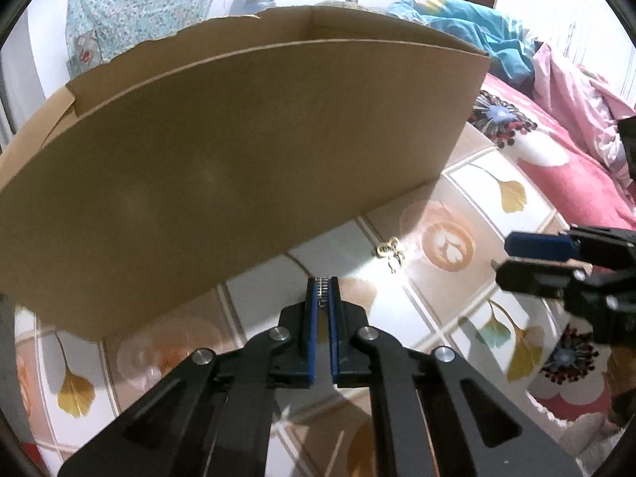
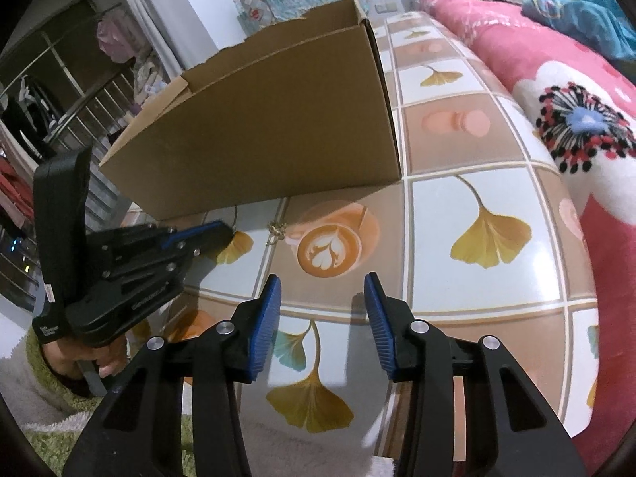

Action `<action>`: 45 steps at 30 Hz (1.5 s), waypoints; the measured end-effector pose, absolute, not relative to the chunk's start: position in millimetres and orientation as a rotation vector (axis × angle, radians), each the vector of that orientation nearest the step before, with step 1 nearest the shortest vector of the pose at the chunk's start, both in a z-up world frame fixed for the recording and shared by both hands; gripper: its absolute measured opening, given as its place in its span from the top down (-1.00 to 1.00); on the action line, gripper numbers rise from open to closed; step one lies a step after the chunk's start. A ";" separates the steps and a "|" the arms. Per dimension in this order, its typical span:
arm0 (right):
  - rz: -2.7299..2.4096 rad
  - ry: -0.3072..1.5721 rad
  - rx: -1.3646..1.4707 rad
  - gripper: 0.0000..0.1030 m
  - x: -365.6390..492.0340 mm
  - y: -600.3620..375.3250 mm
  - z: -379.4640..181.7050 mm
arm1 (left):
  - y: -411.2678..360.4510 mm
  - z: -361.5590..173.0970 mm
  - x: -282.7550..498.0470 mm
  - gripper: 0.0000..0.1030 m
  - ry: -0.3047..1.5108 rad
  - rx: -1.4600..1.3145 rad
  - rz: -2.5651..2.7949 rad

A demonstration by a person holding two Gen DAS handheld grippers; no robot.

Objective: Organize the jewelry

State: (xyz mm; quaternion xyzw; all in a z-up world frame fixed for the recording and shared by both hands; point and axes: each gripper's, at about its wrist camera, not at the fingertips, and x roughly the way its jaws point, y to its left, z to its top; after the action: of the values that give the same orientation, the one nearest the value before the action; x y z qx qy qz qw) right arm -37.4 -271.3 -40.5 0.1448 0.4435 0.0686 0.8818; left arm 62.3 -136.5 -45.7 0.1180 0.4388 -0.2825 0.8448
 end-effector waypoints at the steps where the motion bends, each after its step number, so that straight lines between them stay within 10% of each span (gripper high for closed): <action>1: 0.143 0.923 0.300 0.22 -37.7 -271.1 -40.0 | -134.8 -45.5 60.3 0.91 0.926 0.243 -0.600; 45: 0.192 0.926 -0.077 0.63 26.6 -203.3 -48.7 | -104.6 -47.7 44.8 0.91 0.944 0.126 -0.689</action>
State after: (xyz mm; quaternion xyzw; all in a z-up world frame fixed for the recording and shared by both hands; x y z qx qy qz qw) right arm 26.6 -203.3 -48.7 -0.0368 0.4457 0.0923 0.8896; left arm 44.8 -104.6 -47.7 0.0592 0.4452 -0.3250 0.8323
